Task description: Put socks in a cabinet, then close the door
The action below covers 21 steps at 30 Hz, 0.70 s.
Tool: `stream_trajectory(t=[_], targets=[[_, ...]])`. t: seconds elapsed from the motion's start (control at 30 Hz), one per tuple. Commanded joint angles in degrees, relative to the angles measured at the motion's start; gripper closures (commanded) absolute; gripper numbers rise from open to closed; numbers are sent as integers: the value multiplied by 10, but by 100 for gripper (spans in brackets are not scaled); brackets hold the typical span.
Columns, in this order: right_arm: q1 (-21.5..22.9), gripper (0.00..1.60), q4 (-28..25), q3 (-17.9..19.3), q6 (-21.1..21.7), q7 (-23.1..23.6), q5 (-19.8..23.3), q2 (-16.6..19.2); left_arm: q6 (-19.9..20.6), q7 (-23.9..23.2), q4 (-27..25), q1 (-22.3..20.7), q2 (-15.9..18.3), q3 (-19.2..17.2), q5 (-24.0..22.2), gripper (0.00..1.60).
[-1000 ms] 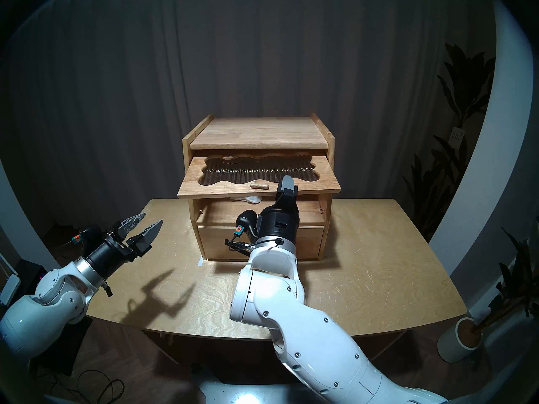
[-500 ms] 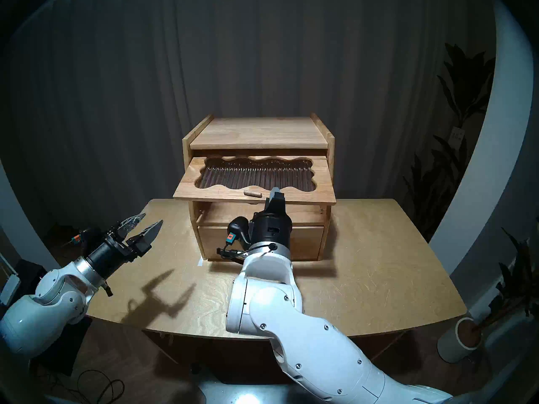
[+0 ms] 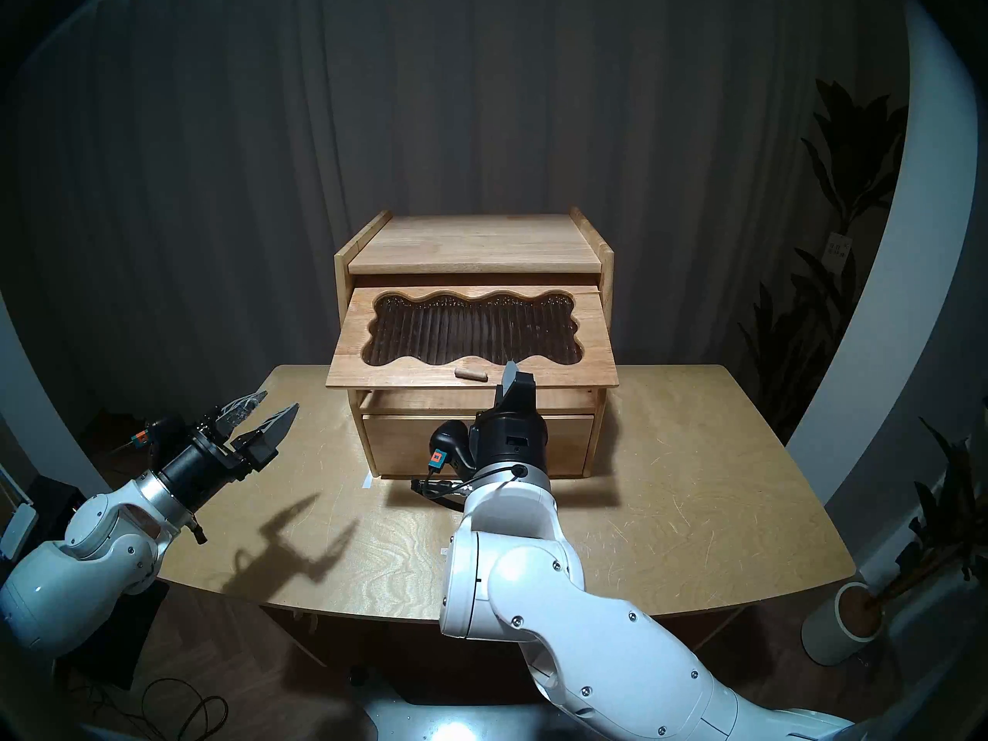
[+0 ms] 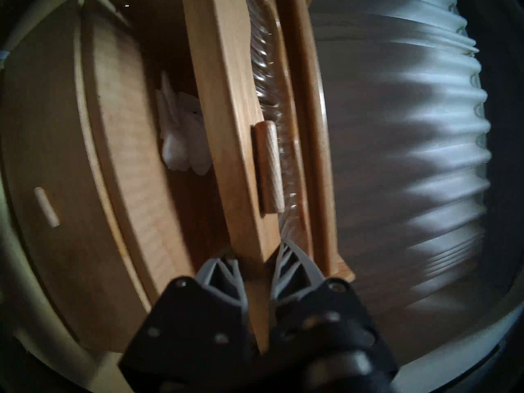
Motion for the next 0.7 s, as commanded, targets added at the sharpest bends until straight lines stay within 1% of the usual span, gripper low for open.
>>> stream_trajectory(t=[0.0, 0.07, 0.1, 0.13, 0.17, 0.2, 0.23, 0.27, 0.3, 0.33, 0.37, 0.4, 0.43, 0.47, 0.5, 0.53, 0.6, 0.63, 0.67], targets=[[-37, 0, 1, 33, 1, 73, 131, -22, -3, 0, -3, -4, 0, -5, 0, 0], [-44, 0, 3, 42, 1, 100, 173, -25, -3, 0, -3, -4, 0, -5, -1, 0], [-44, 0, 3, 42, 1, 100, 173, -25, -3, 0, -3, -4, 0, -5, -1, 0], [-50, 0, -8, 61, 1, 127, 205, -42, -3, 0, -3, -4, 0, -5, -1, 0], [-50, 0, -17, 73, 1, 125, 217, -50, -3, 0, -3, -4, 0, -5, -1, 0], [-55, 0, -25, 89, 1, 136, 231, -63, -3, 0, -3, -4, 0, -5, -1, 0], [-55, 0, -25, 89, 1, 136, 231, -63, -3, 0, -3, -4, 0, -5, -1, 0], [-52, 0, -37, 114, 1, 133, 249, -77, -3, 0, -3, -4, 1, -4, -1, 0], [-47, 0, -43, 125, 1, 130, 253, -79, -2, 0, -3, -4, 1, -4, -1, 0], [-47, 0, -43, 125, 1, 130, 253, -79, -2, 0, -3, -4, 1, -4, -1, 0], [-40, 0, -52, 144, 1, 129, 263, -78, -2, 0, -2, -4, 1, -4, -1, 0], [-39, 0, -56, 156, 1, 129, 271, -78, -2, 0, -2, -4, 1, -3, -1, 0], [-39, 0, -56, 156, 1, 129, 271, -78, -2, 0, -2, -4, 1, -3, -1, 0], [-39, 0, -61, 171, 1, 128, 279, -78, -2, 0, -2, -4, 1, -3, -1, 0], [-37, 0, -64, 174, 1, 126, 283, -75, -2, 0, -2, -4, 1, -3, -1, 0], [-38, 0, -72, 198, 1, 125, 295, -76, -1, 0, -2, -4, 1, -2, -1, 0], [-37, 0, -75, 206, 1, 123, 298, -75, -1, 0, -1, -3, 1, -2, -1, 0], [-38, 0, -80, 228, 1, 123, 305, -78, -1, 0, -1, -4, 1, -2, -1, 0], [-36, 0, -84, 214, 1, 120, 307, -74, -1, 0, -1, -3, 1, -2, -1, 0]])
